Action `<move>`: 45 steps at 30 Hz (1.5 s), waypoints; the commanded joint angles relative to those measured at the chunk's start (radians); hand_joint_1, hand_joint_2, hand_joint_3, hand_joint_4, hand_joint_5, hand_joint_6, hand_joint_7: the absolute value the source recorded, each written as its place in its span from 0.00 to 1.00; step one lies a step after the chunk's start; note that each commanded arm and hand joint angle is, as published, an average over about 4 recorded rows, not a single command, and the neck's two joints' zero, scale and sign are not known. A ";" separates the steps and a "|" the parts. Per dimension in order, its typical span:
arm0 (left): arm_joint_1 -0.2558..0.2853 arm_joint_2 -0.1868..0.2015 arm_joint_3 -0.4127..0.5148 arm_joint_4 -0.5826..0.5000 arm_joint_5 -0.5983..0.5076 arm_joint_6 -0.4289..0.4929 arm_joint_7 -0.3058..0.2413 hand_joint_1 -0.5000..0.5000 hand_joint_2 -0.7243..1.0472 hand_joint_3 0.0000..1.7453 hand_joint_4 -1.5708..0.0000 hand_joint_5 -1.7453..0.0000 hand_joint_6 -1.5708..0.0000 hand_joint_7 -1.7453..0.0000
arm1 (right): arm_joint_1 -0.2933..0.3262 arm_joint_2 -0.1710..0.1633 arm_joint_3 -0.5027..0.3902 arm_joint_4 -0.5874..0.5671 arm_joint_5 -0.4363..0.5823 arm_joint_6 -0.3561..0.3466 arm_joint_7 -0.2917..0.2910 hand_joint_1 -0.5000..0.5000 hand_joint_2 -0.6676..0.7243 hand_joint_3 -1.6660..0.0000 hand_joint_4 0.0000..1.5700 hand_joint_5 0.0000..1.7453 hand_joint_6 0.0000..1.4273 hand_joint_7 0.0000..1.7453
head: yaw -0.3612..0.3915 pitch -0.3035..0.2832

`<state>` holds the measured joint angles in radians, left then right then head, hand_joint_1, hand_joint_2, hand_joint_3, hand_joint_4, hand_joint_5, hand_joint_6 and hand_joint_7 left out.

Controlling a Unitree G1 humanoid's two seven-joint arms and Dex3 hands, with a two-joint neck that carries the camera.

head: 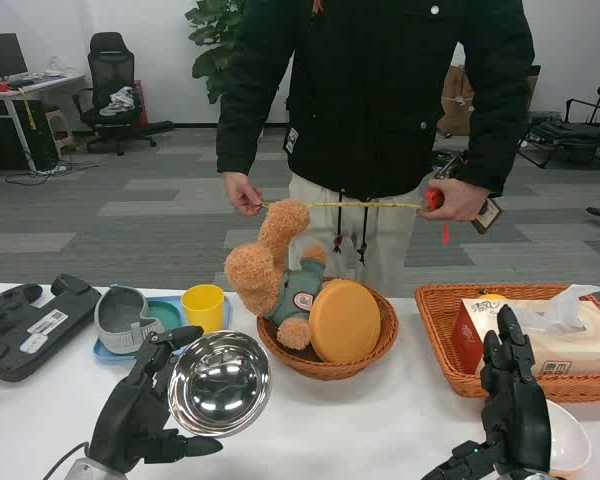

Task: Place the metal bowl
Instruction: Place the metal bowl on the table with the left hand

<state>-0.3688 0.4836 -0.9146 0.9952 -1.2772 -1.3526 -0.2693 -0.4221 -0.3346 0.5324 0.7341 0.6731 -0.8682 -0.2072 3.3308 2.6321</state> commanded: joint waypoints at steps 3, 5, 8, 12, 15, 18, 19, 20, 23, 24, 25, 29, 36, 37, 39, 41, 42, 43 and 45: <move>-0.007 0.013 -0.040 0.003 -0.018 0.001 0.010 0.00 1.00 0.05 1.00 0.00 0.92 0.04 | 0.014 0.004 -0.010 -0.014 0.005 -0.005 -0.003 0.04 0.86 1.00 0.05 0.00 0.00 0.04 | 0.003 -0.020; -0.007 0.013 -0.040 0.003 -0.018 0.001 0.010 0.00 1.00 0.05 1.00 0.00 0.92 0.04 | 0.014 0.004 -0.010 -0.014 0.005 -0.005 -0.003 0.04 0.86 1.00 0.05 0.00 0.00 0.04 | 0.002 -0.021; -0.007 0.013 -0.041 0.003 -0.018 0.001 0.009 0.00 1.00 0.05 1.00 0.00 0.92 0.04 | 0.014 0.005 -0.010 -0.014 0.005 -0.005 -0.004 0.04 0.86 1.00 0.05 0.00 0.00 0.04 | 0.002 -0.022; -0.007 0.013 -0.043 0.003 -0.018 0.001 0.010 0.00 1.00 0.05 1.00 0.00 0.92 0.04 | 0.015 0.005 -0.011 -0.013 0.005 -0.005 -0.003 0.04 0.86 1.00 0.05 0.00 0.00 0.04 | 0.001 -0.023; -0.007 0.013 -0.045 0.003 -0.018 0.001 0.010 0.00 1.00 0.05 1.00 0.00 0.92 0.04 | 0.016 0.005 -0.011 -0.013 0.005 -0.005 -0.004 0.04 0.86 1.00 0.05 0.00 0.00 0.04 | 0.001 -0.024; -0.007 0.013 -0.046 0.003 -0.018 0.001 0.010 0.00 1.00 0.05 1.00 0.00 0.92 0.04 | 0.016 0.005 -0.011 -0.013 0.005 -0.005 -0.004 0.04 0.86 1.00 0.05 0.00 0.00 0.04 | 0.001 -0.025; -0.007 0.013 -0.046 0.003 -0.018 0.001 0.010 0.00 1.00 0.05 1.00 0.00 0.92 0.04 | 0.016 0.005 -0.011 -0.013 0.005 -0.005 -0.004 0.04 0.86 1.00 0.05 0.00 0.00 0.04 | 0.001 -0.025; -0.007 0.013 -0.047 0.003 -0.018 0.001 0.010 0.00 1.00 0.05 1.00 0.00 0.92 0.04 | 0.016 0.005 -0.011 -0.013 0.005 -0.005 -0.004 0.04 0.86 1.00 0.05 0.00 0.00 0.04 | 0.001 -0.025; -0.007 0.013 -0.054 0.007 -0.019 0.001 0.010 0.00 1.00 0.05 1.00 0.00 0.92 0.04 | 0.016 0.005 -0.012 -0.013 0.005 -0.005 -0.003 0.04 0.86 1.00 0.05 0.00 0.00 0.04 | 0.001 -0.029; -0.007 0.013 -0.056 0.009 -0.019 0.001 0.010 0.00 1.00 0.05 1.00 0.00 0.92 0.04 | 0.017 0.005 -0.012 -0.013 0.005 -0.005 -0.004 0.04 0.86 1.00 0.05 0.00 0.00 0.04 | 0.001 -0.030; -0.007 0.013 -0.064 0.016 -0.020 0.001 0.010 0.00 1.00 0.05 1.00 0.00 0.92 0.04 | 0.017 0.005 -0.012 -0.014 0.005 -0.005 -0.004 0.04 0.86 1.00 0.05 0.00 0.00 0.04 | 0.001 -0.032; -0.009 0.011 -0.089 0.040 -0.024 0.002 0.009 0.00 1.00 0.05 1.00 0.00 0.90 0.04 | 0.018 0.005 -0.012 -0.014 0.005 -0.005 -0.004 0.04 0.86 1.00 0.05 0.00 0.00 0.04 | 0.003 -0.040; -0.038 -0.026 -0.252 0.146 -0.152 0.015 0.008 0.00 1.00 0.05 0.99 0.00 0.84 0.04 | 0.019 0.005 -0.007 -0.013 0.006 -0.005 -0.003 0.04 0.86 1.00 0.05 0.00 0.00 0.04 | 0.007 -0.057; -0.042 -0.031 -0.267 0.158 -0.164 0.021 0.008 0.00 1.00 0.05 0.99 0.00 0.83 0.04 | 0.019 0.005 -0.007 -0.013 0.006 -0.005 -0.004 0.04 0.86 1.00 0.05 0.00 0.00 0.04 | 0.007 -0.059; -0.052 -0.043 -0.291 0.186 -0.180 0.043 0.008 0.00 1.00 0.05 0.98 0.00 0.81 0.04 | 0.019 0.005 -0.006 -0.013 0.006 -0.005 -0.004 0.04 0.86 1.00 0.05 0.00 0.00 0.04 | 0.008 -0.065; -0.057 -0.051 -0.296 0.198 -0.181 0.063 0.008 0.00 1.00 0.05 0.98 0.00 0.79 0.04 | 0.019 0.005 -0.005 -0.013 0.006 -0.005 -0.003 0.04 0.86 1.00 0.05 0.00 0.00 0.04 | 0.010 -0.069; -0.059 -0.054 -0.297 0.202 -0.181 0.072 0.008 0.00 1.00 0.05 0.98 0.00 0.79 0.04 | 0.019 0.005 -0.005 -0.014 0.006 -0.005 -0.003 0.04 0.86 1.00 0.05 0.00 0.00 0.04 | 0.011 -0.070; -0.061 -0.056 -0.297 0.206 -0.180 0.076 0.008 0.00 1.00 0.05 0.98 0.00 0.78 0.04 | 0.019 0.005 -0.005 -0.014 0.006 -0.005 -0.003 0.04 0.86 1.00 0.05 0.00 0.00 0.04 | 0.011 -0.071; -0.067 -0.065 -0.299 0.227 -0.178 0.092 0.008 0.00 1.00 0.05 0.98 0.00 0.77 0.04 | 0.019 0.005 -0.004 -0.015 0.006 -0.005 -0.003 0.04 0.86 1.00 0.05 0.00 0.00 0.04 | 0.012 -0.074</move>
<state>-0.4240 0.4291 -1.2109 1.2019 -1.4519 -1.2792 -0.2632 -0.4182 -0.3299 0.5300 0.7232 0.6736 -0.8682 -0.2072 3.3422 2.5597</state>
